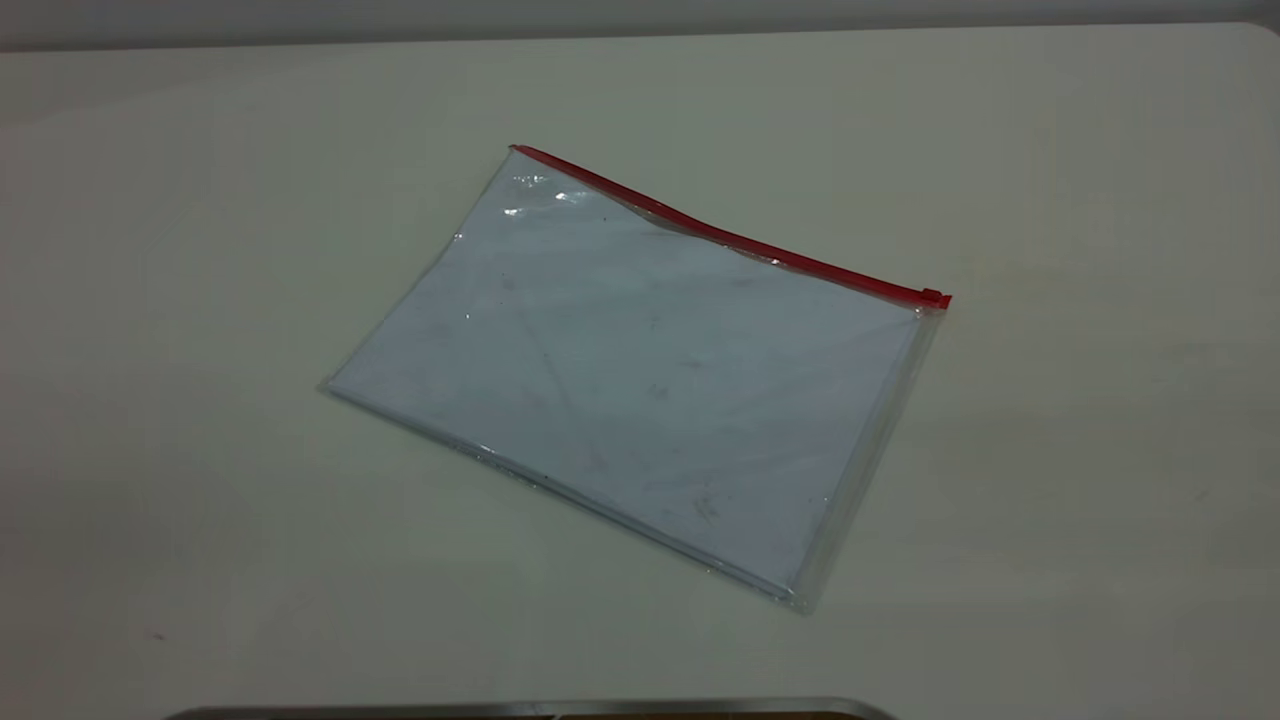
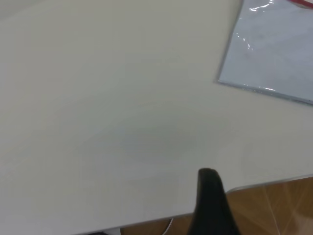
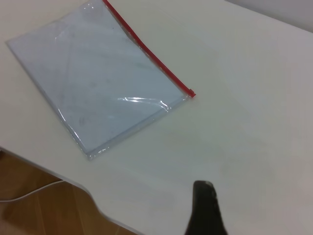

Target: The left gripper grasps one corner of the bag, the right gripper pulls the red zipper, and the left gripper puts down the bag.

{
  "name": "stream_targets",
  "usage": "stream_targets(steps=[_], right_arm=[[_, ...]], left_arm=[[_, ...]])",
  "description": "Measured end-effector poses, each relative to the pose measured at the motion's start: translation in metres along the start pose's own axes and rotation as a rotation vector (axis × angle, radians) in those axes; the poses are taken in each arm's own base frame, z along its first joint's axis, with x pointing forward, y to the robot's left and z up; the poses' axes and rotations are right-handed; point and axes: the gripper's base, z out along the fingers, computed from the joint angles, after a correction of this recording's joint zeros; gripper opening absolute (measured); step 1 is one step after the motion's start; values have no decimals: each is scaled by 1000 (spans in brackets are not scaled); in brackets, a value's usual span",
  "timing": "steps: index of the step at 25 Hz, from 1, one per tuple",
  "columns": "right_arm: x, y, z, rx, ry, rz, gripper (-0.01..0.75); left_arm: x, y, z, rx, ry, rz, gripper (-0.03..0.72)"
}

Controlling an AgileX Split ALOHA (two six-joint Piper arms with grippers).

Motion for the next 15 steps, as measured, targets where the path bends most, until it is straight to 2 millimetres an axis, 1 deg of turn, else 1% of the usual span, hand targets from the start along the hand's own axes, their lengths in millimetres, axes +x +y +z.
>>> stream_targets(steps=[4, 11, 15], right_arm=[[1, -2, 0, 26, 9, 5, 579], [4, -16, -1, 184, 25, 174, 579], [5, -19, -2, 215, 27, 212, 579]], left_arm=[[0, 0, 0, 0, 0, 0, 587], [0, 0, 0, 0, 0, 0, 587], [0, 0, 0, 0, 0, 1, 587]])
